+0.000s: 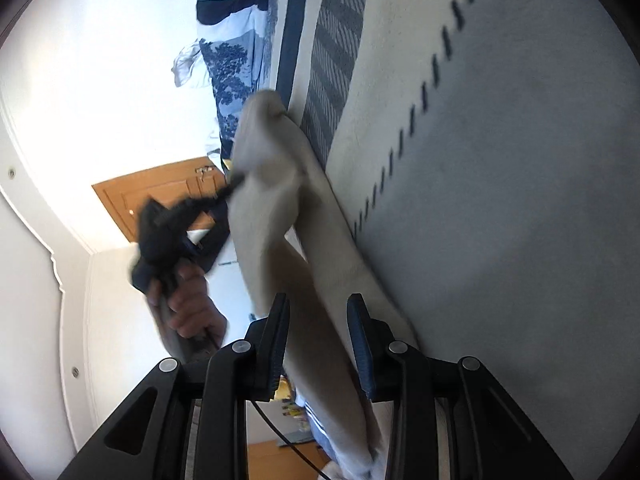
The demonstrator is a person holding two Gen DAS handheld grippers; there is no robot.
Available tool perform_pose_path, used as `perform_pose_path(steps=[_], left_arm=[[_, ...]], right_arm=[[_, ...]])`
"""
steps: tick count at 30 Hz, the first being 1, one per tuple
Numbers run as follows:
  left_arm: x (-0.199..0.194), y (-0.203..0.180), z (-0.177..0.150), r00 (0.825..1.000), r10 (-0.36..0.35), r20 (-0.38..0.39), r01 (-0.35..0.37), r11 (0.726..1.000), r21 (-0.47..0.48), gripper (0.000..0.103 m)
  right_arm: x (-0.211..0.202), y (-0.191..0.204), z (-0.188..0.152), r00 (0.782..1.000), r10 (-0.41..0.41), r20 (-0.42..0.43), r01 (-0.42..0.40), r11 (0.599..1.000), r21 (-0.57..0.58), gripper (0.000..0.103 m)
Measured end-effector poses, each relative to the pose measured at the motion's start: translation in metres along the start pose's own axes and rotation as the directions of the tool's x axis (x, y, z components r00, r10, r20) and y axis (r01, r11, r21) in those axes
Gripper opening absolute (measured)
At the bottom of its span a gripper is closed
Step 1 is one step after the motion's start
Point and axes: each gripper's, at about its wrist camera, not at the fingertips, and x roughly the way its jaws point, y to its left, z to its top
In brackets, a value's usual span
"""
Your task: Fold small clothes
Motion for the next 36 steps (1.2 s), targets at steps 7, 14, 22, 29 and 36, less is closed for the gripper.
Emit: perform_pose_path(steps=[7,14,22,29,36], left_arm=[[0.015,-0.007,0.005,0.998,-0.063,-0.025,0.064,0.998,0.028,0.005],[0.024,-0.019,0.009,1.000,-0.004,-0.019,0.006,0.995,0.101,0.006],[0.043,-0.113,0.017,0.990,0.108,0.088,-0.131,0.936,0.327,0.061],[0.102,-0.136,0.029,0.963,0.270,-0.012,-0.247,0.895,0.372,0.005],[0.035,-0.133,0.061,0.995,-0.070,0.071,0.058,0.984,0.169,0.005]], right_arm=[[0.033,0.003,0.003,0.999,0.047,-0.008,-0.046,0.999,0.017,0.042],[0.054,-0.003,0.038,0.991,0.118,0.071,-0.124,0.987,0.101,0.045],[0.047,0.000,0.035,0.982,0.146,0.122,-0.154,0.986,0.062,0.019],[0.045,0.000,0.036,0.988,0.092,0.125,-0.100,0.993,0.059,0.012],[-0.025,0.041,0.017,0.934,-0.009,0.358,0.045,0.995,-0.091,0.004]])
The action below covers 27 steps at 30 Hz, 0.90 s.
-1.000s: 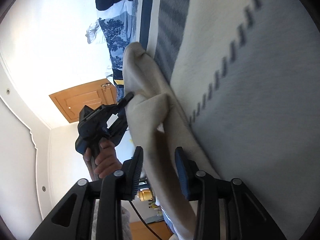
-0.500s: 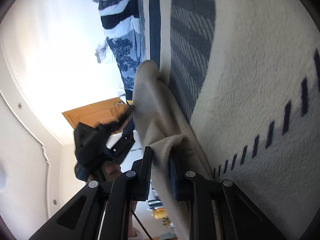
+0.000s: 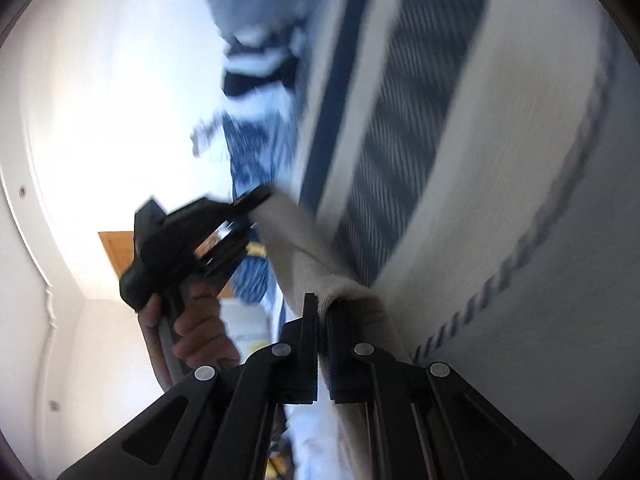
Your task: Fold small clothes
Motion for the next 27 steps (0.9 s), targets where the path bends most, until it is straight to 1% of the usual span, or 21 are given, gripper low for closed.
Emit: perform_pose_path(steps=[1,3,6,7,8,9,10,11,12,13,14,15,17,18,20,22,23,24,25,26,27], left_arm=[[0.005,0.000,0.002,1.000,0.003,-0.007,-0.003,1.000,-0.009,0.005],[0.028,-0.002,0.003,0.998,0.052,-0.045,-0.053,0.998,-0.019,0.005],[0.058,0.004,-0.004,0.983,0.151,-0.105,-0.156,0.987,-0.044,0.006],[0.058,0.009,-0.007,0.980,0.166,-0.105,-0.172,0.984,-0.045,0.007],[0.051,0.013,-0.011,0.981,0.166,-0.099,-0.172,0.984,-0.051,0.011],[0.040,0.016,-0.016,0.984,0.150,-0.092,-0.156,0.986,-0.057,0.015],[0.022,0.019,-0.025,0.990,0.122,-0.075,-0.125,0.991,-0.049,0.027],[0.005,0.020,-0.034,0.993,0.105,-0.054,-0.107,0.994,-0.031,0.040],[-0.020,0.020,-0.051,0.994,0.105,-0.023,-0.105,0.994,0.003,0.046],[-0.039,0.019,-0.068,0.993,0.115,0.000,-0.115,0.993,0.038,0.054],[-0.067,0.023,-0.098,0.992,0.128,0.016,-0.129,0.988,0.089,0.059],[-0.083,0.028,-0.121,0.990,0.143,0.017,-0.144,0.983,0.111,0.059],[-0.116,0.044,-0.176,0.986,0.167,0.012,-0.167,0.978,0.124,0.059],[-0.132,0.056,-0.208,0.984,0.177,0.005,-0.176,0.978,0.112,0.059],[-0.153,0.076,-0.267,0.975,0.221,-0.004,-0.220,0.971,0.093,0.059],[-0.167,0.098,-0.322,0.968,0.251,-0.012,-0.250,0.967,0.050,0.059],[-0.171,0.109,-0.347,0.962,0.272,-0.028,-0.271,0.962,0.014,0.059],[-0.171,0.122,-0.369,0.961,0.272,-0.055,-0.274,0.961,-0.030,0.059],[-0.168,0.134,-0.389,0.966,0.245,-0.079,-0.252,0.964,-0.081,0.059],[-0.164,0.143,-0.404,0.968,0.229,-0.105,-0.242,0.961,-0.132,0.057],[-0.161,0.148,-0.412,0.967,0.226,-0.118,-0.243,0.957,-0.156,0.055]], right_arm=[[-0.016,0.004,0.003,0.999,-0.014,0.042,0.015,1.000,-0.026,0.004],[-0.029,0.004,0.009,0.996,-0.047,0.080,0.051,0.998,-0.047,0.004],[-0.022,-0.010,0.016,0.988,-0.145,0.057,0.147,0.989,-0.031,0.004],[-0.014,-0.019,0.019,0.978,-0.209,0.017,0.209,0.978,-0.014,0.004],[-0.008,-0.027,0.022,0.971,-0.239,-0.020,0.239,0.971,0.002,0.007],[0.000,-0.039,0.023,0.965,-0.250,-0.079,0.254,0.967,0.038,0.007],[0.002,-0.048,0.023,0.971,-0.215,-0.102,0.224,0.971,0.082,0.008],[-0.003,-0.054,0.023,0.979,-0.181,-0.096,0.192,0.974,0.117,0.010],[-0.008,-0.053,0.024,0.980,-0.175,-0.098,0.185,0.976,0.113,0.018],[-0.010,-0.049,0.026,0.978,-0.182,-0.099,0.191,0.977,0.090,0.024],[-0.015,-0.042,0.026,0.977,-0.194,-0.091,0.199,0.979,0.048,0.039],[-0.020,-0.037,0.025,0.973,-0.215,-0.080,0.217,0.976,0.018,0.052],[-0.028,-0.029,0.020,0.964,-0.254,-0.075,0.252,0.967,-0.032,0.053],[-0.030,-0.027,0.017,0.961,-0.265,-0.081,0.263,0.964,-0.042,0.053],[-0.039,-0.025,0.011,0.955,-0.287,-0.080,0.283,0.958,-0.054,0.053],[-0.042,-0.016,-0.002,0.946,-0.309,-0.092,0.301,0.949,-0.091,0.055],[-0.044,-0.010,-0.014,0.945,-0.310,-0.108,0.297,0.947,-0.119,0.055],[-0.047,-0.004,-0.022,0.945,-0.303,-0.122,0.285,0.947,-0.146,0.055],[-0.048,0.003,-0.033,0.946,-0.292,-0.143,0.266,0.947,-0.179,0.055],[-0.050,0.010,-0.046,0.944,-0.281,-0.175,0.240,0.945,-0.223,0.055],[-0.051,0.015,-0.062,0.938,-0.272,-0.213,0.214,0.942,-0.260,0.055]])
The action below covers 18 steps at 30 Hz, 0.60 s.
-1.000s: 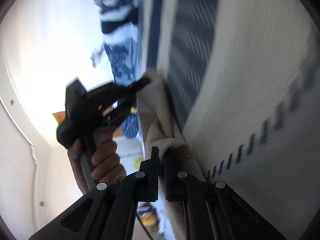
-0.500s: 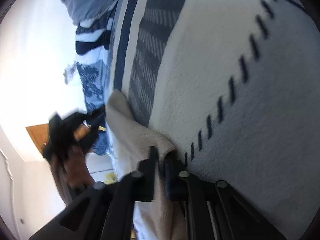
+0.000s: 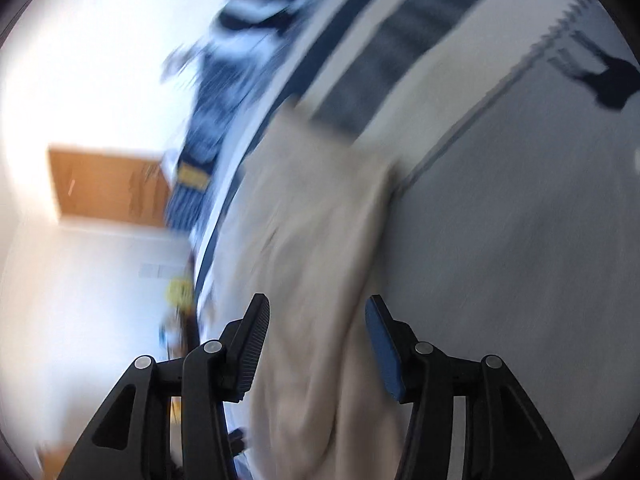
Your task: Fold small clothes
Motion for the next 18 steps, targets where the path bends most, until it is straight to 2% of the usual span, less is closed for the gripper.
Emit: perform_pose_path(steps=[3,4,5,7,9,11,12,13,15,17,18], left_arm=[[0.003,-0.002,-0.013,0.999,0.022,0.034,-0.023,1.000,0.016,0.049],[0.004,-0.004,-0.012,0.999,0.023,0.041,-0.024,1.000,0.017,0.042],[0.005,-0.007,-0.009,0.999,0.015,0.032,-0.016,1.000,0.024,0.024],[0.007,-0.007,-0.003,1.000,-0.002,-0.005,0.002,1.000,0.011,0.003],[-0.010,-0.006,-0.002,1.000,-0.028,0.009,0.028,1.000,0.006,0.003],[-0.041,-0.007,-0.007,0.994,-0.101,0.049,0.100,0.995,0.023,0.003],[-0.061,-0.002,-0.010,0.983,-0.168,0.073,0.167,0.986,0.017,0.003],[-0.076,0.005,-0.012,0.975,-0.201,0.094,0.202,0.979,0.003,0.003],[-0.085,0.021,-0.015,0.977,-0.190,0.101,0.193,0.981,-0.030,0.003],[-0.069,0.033,-0.016,0.992,-0.107,0.069,0.109,0.994,-0.025,0.005],[-0.056,0.035,-0.019,0.997,-0.069,0.042,0.070,0.997,-0.033,0.005]], right_arm=[[0.010,0.007,-0.047,0.993,0.039,-0.115,-0.045,0.998,-0.045,0.055],[0.017,0.006,-0.059,0.988,0.041,-0.151,-0.048,0.998,-0.044,0.055],[0.029,0.004,-0.071,0.979,0.034,-0.200,-0.044,0.998,-0.047,0.049],[0.049,-0.001,-0.085,0.966,-0.014,-0.257,-0.001,0.998,-0.061,0.033],[0.066,-0.007,-0.090,0.952,-0.062,-0.299,0.041,0.996,-0.077,0.004],[0.067,-0.003,-0.086,0.953,-0.073,-0.294,0.050,0.995,-0.085,0.004],[0.063,0.003,-0.084,0.956,-0.056,-0.288,0.030,0.995,-0.092,0.004],[0.061,0.016,-0.079,0.960,-0.033,-0.278,0.004,0.994,-0.105,0.004],[0.046,0.040,-0.081,0.967,0.013,-0.255,-0.056,0.985,-0.162,0.004],[0.042,0.054,-0.087,0.966,0.041,-0.256,-0.094,0.976,-0.199,0.004],[0.049,0.055,-0.090,0.958,0.042,-0.282,-0.102,0.974,-0.201,0.005]])
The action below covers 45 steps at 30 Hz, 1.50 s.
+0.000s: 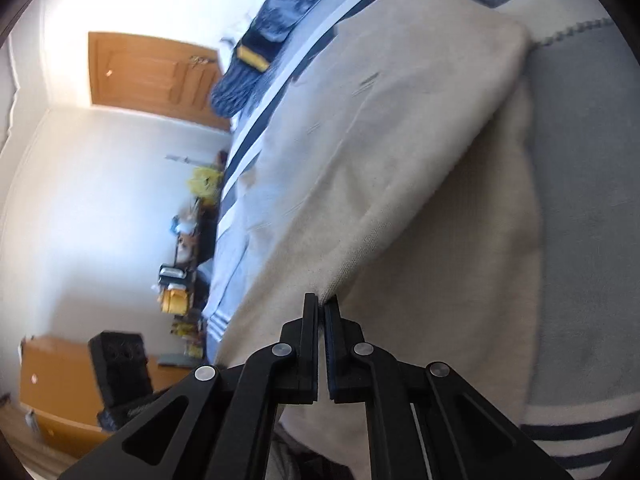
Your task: Fold small clothes
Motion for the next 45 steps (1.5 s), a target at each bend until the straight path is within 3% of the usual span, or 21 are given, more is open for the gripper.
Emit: perform_pose_path(steps=[2,4,7,8,9,13,14,19,21,23,24,25,26,27,28,30,32,34,38,42,45], left_arm=[[0.028,0.010,-0.008,0.999,0.023,-0.049,-0.024,1.000,-0.020,0.005],[0.041,0.017,-0.018,0.996,0.039,-0.075,-0.042,0.998,-0.046,0.005],[0.046,0.023,-0.024,0.998,-0.010,-0.061,0.005,0.997,-0.074,0.020],[0.048,0.021,-0.021,0.998,-0.017,-0.054,0.013,0.997,-0.072,0.021],[0.048,0.020,-0.020,0.999,-0.015,-0.040,0.013,0.997,-0.072,0.021],[0.050,0.021,-0.021,1.000,-0.022,-0.015,0.021,0.997,-0.081,0.018],[0.049,0.021,-0.020,1.000,-0.020,0.006,0.021,0.997,-0.080,0.006],[0.029,0.024,-0.022,0.998,-0.023,0.061,0.027,0.998,-0.059,0.007],[0.033,0.024,-0.023,0.999,0.037,0.038,-0.035,0.999,-0.036,0.012],[0.032,0.032,-0.025,0.999,0.029,0.031,-0.027,0.999,-0.047,0.015],[0.022,0.038,-0.027,0.997,0.008,0.078,-0.003,0.998,-0.061,0.015],[0.009,0.045,-0.030,0.990,-0.014,0.137,0.024,0.997,-0.073,0.023],[-0.006,0.053,-0.032,0.980,-0.043,0.196,0.060,0.995,-0.084,0.043],[-0.023,0.064,-0.032,0.966,-0.056,0.252,0.085,0.991,-0.104,0.055],[-0.038,0.076,-0.030,0.953,-0.044,0.300,0.088,0.987,-0.133,0.073],[-0.060,0.100,-0.024,0.928,-0.025,0.371,0.107,0.973,-0.204,0.076],[-0.069,0.132,-0.006,0.924,-0.025,0.382,0.153,0.939,-0.309,0.076],[-0.074,0.161,0.010,0.919,-0.018,0.393,0.192,0.892,-0.408,0.076],[-0.093,0.244,0.036,0.898,0.111,0.426,0.206,0.750,-0.629,0.076],[-0.098,0.314,0.039,0.891,0.172,0.419,0.223,0.638,-0.737,0.076],[-0.098,0.360,0.034,0.888,0.207,0.411,0.236,0.561,-0.793,0.076]], right_arm=[[0.024,-0.008,-0.004,0.994,-0.052,-0.093,0.052,0.999,0.002,0.009],[0.039,-0.022,-0.005,0.987,-0.096,-0.127,0.101,0.994,0.030,0.023],[0.020,-0.036,0.004,0.995,-0.077,-0.066,0.082,0.994,0.074,0.035],[0.011,-0.038,0.008,0.997,-0.068,-0.036,0.071,0.994,0.089,0.052],[0.002,-0.044,0.012,0.998,-0.059,0.002,0.058,0.993,0.106,0.059],[0.002,-0.059,0.018,0.998,-0.060,0.008,0.058,0.987,0.149,0.059],[0.005,-0.059,0.018,0.997,-0.074,-0.009,0.075,0.989,0.131,0.054],[0.026,-0.035,0.015,0.983,-0.180,-0.033,0.180,0.984,-0.010,0.025],[0.029,-0.030,0.014,0.985,-0.167,-0.033,0.166,0.986,-0.029,0.024],[0.029,-0.013,0.009,0.980,-0.201,0.005,0.200,0.976,-0.089,0.026],[0.028,-0.005,0.008,0.971,-0.237,0.027,0.238,0.965,-0.112,0.037],[0.024,0.004,0.005,0.962,-0.268,0.056,0.273,0.952,-0.137,0.043],[0.015,0.016,0.000,0.955,-0.282,0.091,0.294,0.942,-0.160,0.054],[0.008,0.030,-0.006,0.953,-0.279,0.121,0.297,0.938,-0.176,0.066],[0.003,0.044,-0.012,0.953,-0.268,0.139,0.292,0.938,-0.189,0.071],[-0.002,0.079,-0.029,0.952,-0.248,0.178,0.287,0.928,-0.237,0.086],[0.000,0.112,-0.046,0.935,-0.280,0.218,0.334,0.900,-0.279,0.095],[0.015,0.146,-0.063,0.904,-0.333,0.267,0.408,0.857,-0.314,0.096],[0.058,0.199,-0.080,0.873,-0.354,0.336,0.470,0.796,-0.382,0.096],[0.102,0.238,-0.085,0.859,-0.348,0.375,0.499,0.731,-0.466,0.096],[0.141,0.256,-0.077,0.867,-0.367,0.339,0.497,0.694,-0.521,0.096]])
